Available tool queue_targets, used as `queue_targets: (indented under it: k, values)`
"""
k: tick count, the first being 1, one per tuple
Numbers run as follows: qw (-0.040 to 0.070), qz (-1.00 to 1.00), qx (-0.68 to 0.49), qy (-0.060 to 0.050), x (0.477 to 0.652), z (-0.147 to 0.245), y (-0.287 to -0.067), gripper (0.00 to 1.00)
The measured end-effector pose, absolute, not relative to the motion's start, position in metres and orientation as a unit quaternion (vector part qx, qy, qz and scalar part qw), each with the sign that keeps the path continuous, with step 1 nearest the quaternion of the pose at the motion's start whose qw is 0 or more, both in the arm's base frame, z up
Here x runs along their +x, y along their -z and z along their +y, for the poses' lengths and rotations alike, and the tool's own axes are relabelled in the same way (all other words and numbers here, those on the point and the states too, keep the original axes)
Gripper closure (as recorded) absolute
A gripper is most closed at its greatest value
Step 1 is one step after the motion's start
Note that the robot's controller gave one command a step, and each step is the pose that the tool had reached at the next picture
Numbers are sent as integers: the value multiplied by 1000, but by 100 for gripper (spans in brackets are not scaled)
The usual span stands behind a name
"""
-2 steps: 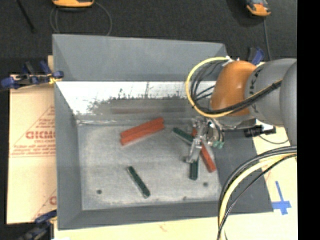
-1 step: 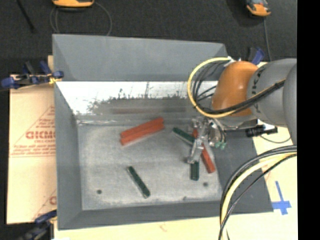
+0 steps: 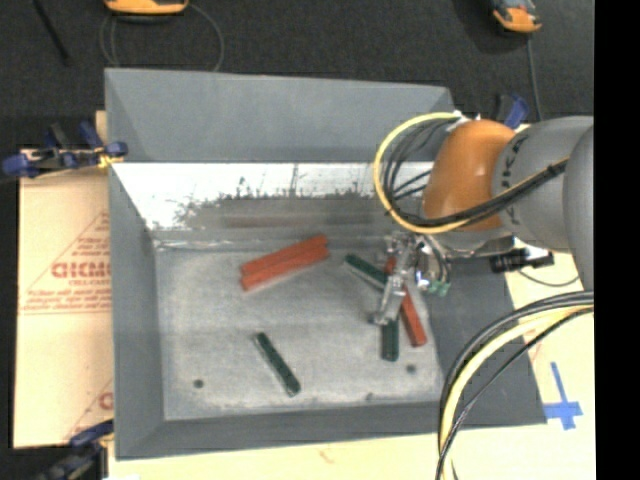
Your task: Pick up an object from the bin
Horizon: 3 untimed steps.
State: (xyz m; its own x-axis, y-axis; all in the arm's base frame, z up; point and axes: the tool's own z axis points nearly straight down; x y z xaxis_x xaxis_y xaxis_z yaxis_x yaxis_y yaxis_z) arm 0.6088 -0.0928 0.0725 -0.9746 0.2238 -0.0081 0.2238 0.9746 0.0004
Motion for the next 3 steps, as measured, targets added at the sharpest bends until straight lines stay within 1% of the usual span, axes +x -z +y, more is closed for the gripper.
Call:
queue_targets:
  k: [1, 3]
  values:
    - [3, 994, 105, 1, 607, -95, -74, 100]
    - [3, 994, 105, 1, 607, -95, -75, 100]
